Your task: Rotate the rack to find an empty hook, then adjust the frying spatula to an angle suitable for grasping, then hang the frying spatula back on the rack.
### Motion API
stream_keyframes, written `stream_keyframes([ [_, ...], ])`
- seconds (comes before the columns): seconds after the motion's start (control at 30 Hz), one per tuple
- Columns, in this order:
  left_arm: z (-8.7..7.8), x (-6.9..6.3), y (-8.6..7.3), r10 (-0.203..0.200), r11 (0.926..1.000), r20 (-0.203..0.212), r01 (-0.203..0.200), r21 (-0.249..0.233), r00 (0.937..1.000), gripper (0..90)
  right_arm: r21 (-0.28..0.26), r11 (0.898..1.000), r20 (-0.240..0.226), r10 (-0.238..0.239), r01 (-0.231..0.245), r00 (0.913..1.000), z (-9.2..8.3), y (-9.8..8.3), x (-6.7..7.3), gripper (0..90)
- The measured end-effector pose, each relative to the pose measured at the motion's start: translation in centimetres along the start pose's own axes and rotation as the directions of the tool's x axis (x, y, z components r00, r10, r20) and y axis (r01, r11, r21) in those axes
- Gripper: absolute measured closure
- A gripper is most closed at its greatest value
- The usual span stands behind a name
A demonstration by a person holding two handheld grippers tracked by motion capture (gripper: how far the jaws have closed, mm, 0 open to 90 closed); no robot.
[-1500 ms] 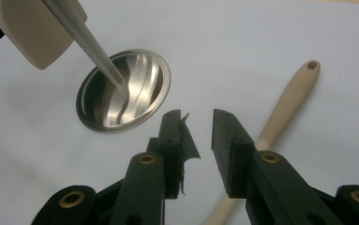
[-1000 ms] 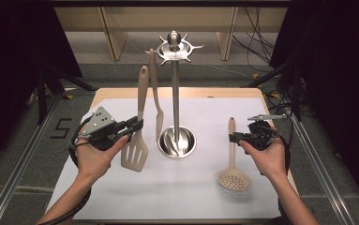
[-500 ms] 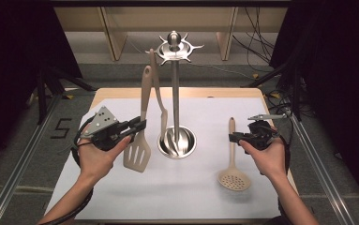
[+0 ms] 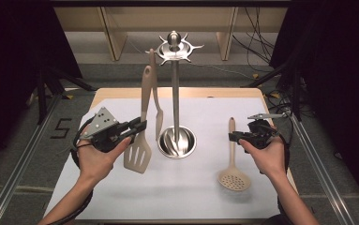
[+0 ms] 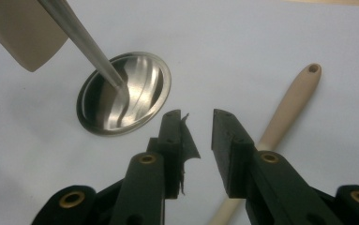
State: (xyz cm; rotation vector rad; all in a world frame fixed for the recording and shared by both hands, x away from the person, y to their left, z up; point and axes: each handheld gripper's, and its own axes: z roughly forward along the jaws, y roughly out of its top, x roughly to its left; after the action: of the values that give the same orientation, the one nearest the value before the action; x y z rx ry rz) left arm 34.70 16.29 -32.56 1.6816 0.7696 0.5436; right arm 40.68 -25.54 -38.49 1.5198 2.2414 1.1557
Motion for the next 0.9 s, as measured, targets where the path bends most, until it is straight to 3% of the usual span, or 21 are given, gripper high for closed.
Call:
stream_keyframes([
  [0.07,-0.01,-0.07,0.08,0.004,1.0000,0.002,-0.004,-0.002,1.0000,77.8,-0.002,1.000,-0.009,0.001,-0.001,1.0000,-0.09,0.01,0.02,74.2],
  [0.1,-0.01,-0.10,0.10,0.006,1.0000,0.002,-0.006,-0.003,1.0000,77.8,-0.021,0.999,-0.008,-0.026,0.025,0.9996,-0.03,0.02,-0.17,74.2],
  [0.2,0.02,-0.19,0.17,0.010,0.9999,0.005,-0.010,-0.004,0.9999,77.8,-0.021,0.999,-0.015,-0.024,0.024,0.9996,-0.21,-0.08,-0.22,74.2],
  [0.23,0.10,-0.08,0.28,0.034,0.9993,0.006,-0.034,-0.017,0.9994,77.8,-0.024,0.999,-0.015,-0.025,0.024,0.9996,-0.21,-0.11,-0.24,74.2],
  [0.27,0.13,-0.09,0.34,0.035,0.9992,0.007,-0.035,-0.020,0.9994,77.8,-0.001,1.000,-0.001,0.005,-0.005,1.0000,-0.33,-0.15,-0.12,74.2],
  [0.3,0.16,-0.11,0.37,0.033,0.9992,0.007,-0.033,-0.021,0.9994,77.8,-0.023,0.999,-0.010,-0.022,0.022,0.9997,-0.26,-0.18,-0.34,74.2],
  [0.47,0.25,-0.18,0.44,0.038,0.9991,0.012,-0.038,-0.020,0.9992,77.8,-0.022,1.000,0.001,-0.019,0.019,0.9998,-0.23,-0.26,-0.47,74.2],
  [0.53,0.26,-0.24,0.49,0.040,0.9990,0.013,-0.040,-0.021,0.9991,77.8,-0.006,1.000,0.009,0.025,-0.025,0.9996,-0.45,-0.26,-0.21,74.2],
  [0.63,0.25,-0.27,0.56,0.037,0.9990,0.011,-0.036,-0.024,0.9993,77.8,-0.024,1.000,0.005,-0.020,0.020,0.9998,-0.55,-0.11,-0.56,74.2],
  [0.7,0.36,-0.32,0.56,0.032,0.9989,0.015,-0.032,-0.033,0.9994,77.8,-0.023,0.999,0.006,-0.024,0.024,0.9997,-0.46,-0.08,-0.64,74.2],
  [0.9,0.48,-0.63,0.86,0.043,0.9987,0.017,-0.042,-0.028,0.9990,77.8,0.002,1.000,0.010,0.027,-0.027,0.9996,-0.44,-0.20,-0.38,74.2],
])
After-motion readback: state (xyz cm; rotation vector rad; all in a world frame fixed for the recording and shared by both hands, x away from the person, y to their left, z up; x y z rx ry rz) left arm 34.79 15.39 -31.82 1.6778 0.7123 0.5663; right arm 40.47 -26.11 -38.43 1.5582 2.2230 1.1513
